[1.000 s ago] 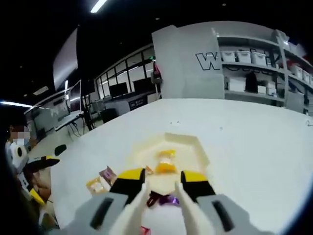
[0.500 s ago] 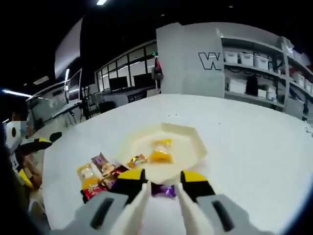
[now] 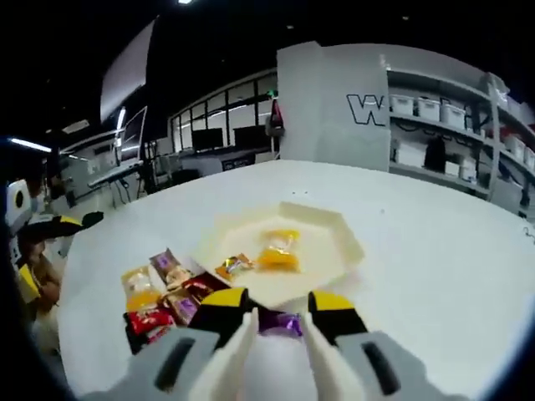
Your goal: Place the target food into the container with the food tongs after gripping and lifting it, then release it inside without dropping or visibly crushing the food.
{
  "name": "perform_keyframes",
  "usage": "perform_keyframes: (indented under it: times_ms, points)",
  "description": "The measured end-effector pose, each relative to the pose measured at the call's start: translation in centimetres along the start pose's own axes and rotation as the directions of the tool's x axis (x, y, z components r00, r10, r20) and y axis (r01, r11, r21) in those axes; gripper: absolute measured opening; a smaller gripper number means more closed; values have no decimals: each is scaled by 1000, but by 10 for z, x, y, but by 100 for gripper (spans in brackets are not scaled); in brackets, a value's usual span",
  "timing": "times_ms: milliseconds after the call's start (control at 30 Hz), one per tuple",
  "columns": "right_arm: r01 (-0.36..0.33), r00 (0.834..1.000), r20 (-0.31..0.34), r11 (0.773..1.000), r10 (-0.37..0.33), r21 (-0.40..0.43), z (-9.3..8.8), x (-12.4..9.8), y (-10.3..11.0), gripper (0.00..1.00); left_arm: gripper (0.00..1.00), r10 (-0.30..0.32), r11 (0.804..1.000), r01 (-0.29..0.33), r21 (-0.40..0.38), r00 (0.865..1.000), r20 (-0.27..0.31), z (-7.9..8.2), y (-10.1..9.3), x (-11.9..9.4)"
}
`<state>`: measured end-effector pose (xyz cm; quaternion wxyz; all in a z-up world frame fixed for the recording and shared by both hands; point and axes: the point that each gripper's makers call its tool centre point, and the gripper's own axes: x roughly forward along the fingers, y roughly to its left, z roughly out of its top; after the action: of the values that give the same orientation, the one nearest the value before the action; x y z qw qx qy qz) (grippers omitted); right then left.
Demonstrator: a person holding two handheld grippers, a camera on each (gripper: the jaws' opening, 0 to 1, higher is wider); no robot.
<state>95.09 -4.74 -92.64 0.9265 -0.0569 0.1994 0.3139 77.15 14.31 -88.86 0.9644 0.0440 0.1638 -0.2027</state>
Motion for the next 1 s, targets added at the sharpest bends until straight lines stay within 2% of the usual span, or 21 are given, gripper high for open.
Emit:
perform_keyframes:
  times_ms: [100, 200, 400, 700, 800, 833, 867, 1000]
  points:
    - [9, 1000, -24, 1000, -9, -11, -7, 2, -1, 22, 91, 1, 1000, -1, 4, 1000, -1, 1, 0, 0]
    - [15, 1000, -20, 1000, -15, -1, -6, 1, -2, 21, 91, -2, 1000, 2, 6, 1000, -6, 0, -1, 1]
    - [7, 999, -39, 996, -4, 85, -10, -6, -5, 17, 91, -13, 1000, 13, 14, 1000, -8, 0, -5, 1]
    - [-29, 997, -69, 980, 43, 197, -18, -23, -4, 19, 91, -29, 999, 29, 16, 1000, -8, -2, -10, 3]
    - [-62, 996, -48, 968, 76, 245, -12, -26, -1, 22, 91, -29, 999, 29, 16, 1000, -2, -1, -10, 3]
    - [-56, 997, -38, 967, 67, 248, -9, -27, -3, 23, 91, -30, 999, 30, 14, 1000, -1, 0, -10, 3]
    - [-43, 999, -14, 972, 48, 230, -4, -28, -6, 23, 91, -29, 999, 29, 13, 1000, -1, 0, -10, 3]
    - [-30, 999, -7, 977, 32, 213, -1, -26, -8, 23, 91, -28, 1000, 28, 13, 1000, 1, 0, -10, 2]
